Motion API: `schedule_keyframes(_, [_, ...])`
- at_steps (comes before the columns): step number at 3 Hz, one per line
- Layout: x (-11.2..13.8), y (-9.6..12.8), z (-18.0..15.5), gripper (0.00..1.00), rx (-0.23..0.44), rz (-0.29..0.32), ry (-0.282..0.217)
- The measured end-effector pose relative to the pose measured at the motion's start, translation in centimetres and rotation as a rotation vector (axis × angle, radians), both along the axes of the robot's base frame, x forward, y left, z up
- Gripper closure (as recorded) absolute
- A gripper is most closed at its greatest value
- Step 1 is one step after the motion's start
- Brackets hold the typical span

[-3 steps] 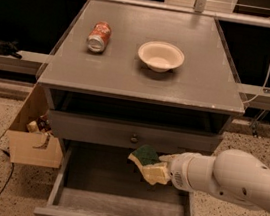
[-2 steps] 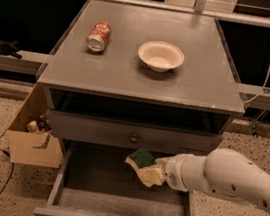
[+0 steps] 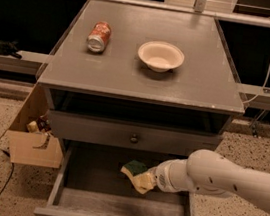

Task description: Place sponge into middle drawer

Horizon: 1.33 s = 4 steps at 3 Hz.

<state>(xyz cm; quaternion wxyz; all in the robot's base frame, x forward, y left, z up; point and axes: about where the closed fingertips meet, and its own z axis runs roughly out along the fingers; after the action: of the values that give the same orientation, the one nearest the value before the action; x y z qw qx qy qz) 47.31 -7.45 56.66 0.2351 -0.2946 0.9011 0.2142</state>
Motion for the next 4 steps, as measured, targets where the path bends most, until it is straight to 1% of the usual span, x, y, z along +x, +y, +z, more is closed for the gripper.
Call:
schedule_keyframes(1, [-0.1,-0.4,-3.2,1.0,-0.005,-0.021,0.053])
schedule_keyframes(2, [-0.1,-0.4,-3.2,1.0,-0.005,-0.021,0.053])
schedule_keyframes(3, [-0.3,0.3,-1.9,1.0,0.0,0.008,0.02])
schedule_keyframes(4, [0.0,0.8,-2.1,1.0,-0.003,0.023,0.022])
